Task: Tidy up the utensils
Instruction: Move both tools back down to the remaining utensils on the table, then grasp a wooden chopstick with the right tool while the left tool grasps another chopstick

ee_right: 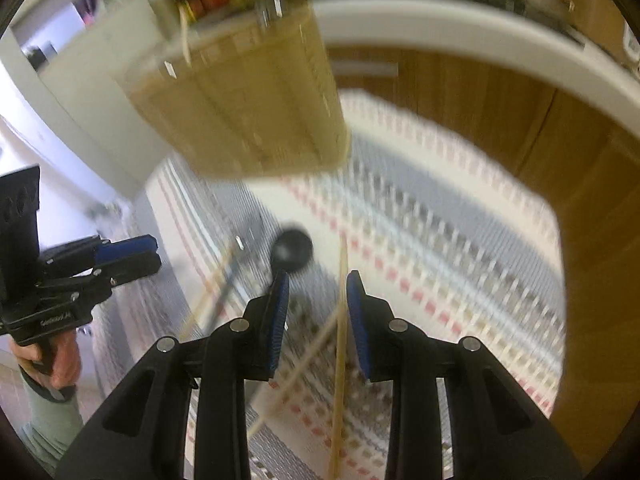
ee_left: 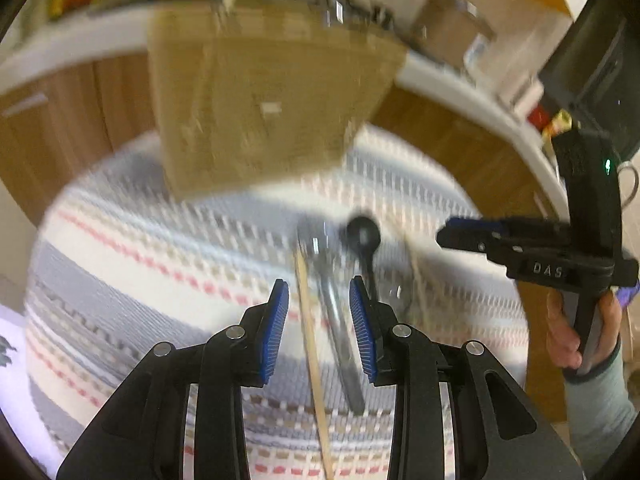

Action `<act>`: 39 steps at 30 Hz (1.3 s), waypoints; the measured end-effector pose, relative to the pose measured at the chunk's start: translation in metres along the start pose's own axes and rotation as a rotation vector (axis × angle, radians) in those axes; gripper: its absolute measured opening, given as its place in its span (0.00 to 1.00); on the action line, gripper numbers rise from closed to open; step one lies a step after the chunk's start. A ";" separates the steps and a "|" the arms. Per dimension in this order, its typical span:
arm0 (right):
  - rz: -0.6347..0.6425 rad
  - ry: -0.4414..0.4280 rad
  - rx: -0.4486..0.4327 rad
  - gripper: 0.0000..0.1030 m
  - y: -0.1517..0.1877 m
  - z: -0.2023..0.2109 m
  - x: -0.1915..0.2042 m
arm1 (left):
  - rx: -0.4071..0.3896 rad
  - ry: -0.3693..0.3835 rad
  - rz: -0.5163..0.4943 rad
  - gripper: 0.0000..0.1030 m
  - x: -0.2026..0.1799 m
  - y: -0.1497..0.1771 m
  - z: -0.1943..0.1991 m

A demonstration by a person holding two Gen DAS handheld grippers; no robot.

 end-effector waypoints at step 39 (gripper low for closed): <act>-0.142 0.070 0.073 0.05 0.004 -0.022 -0.043 | -0.014 -0.105 0.190 0.04 0.031 -0.022 -0.040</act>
Point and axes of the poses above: each gripper's, at about its wrist camera, not at the fingertips, and z roughly against the way its jaws point, x to its left, y to its underside, the point moved 7 cm from there along -z, roughly the way its jaws point, and after that the axes turned 3 degrees about -z, right-handed, at the moved point
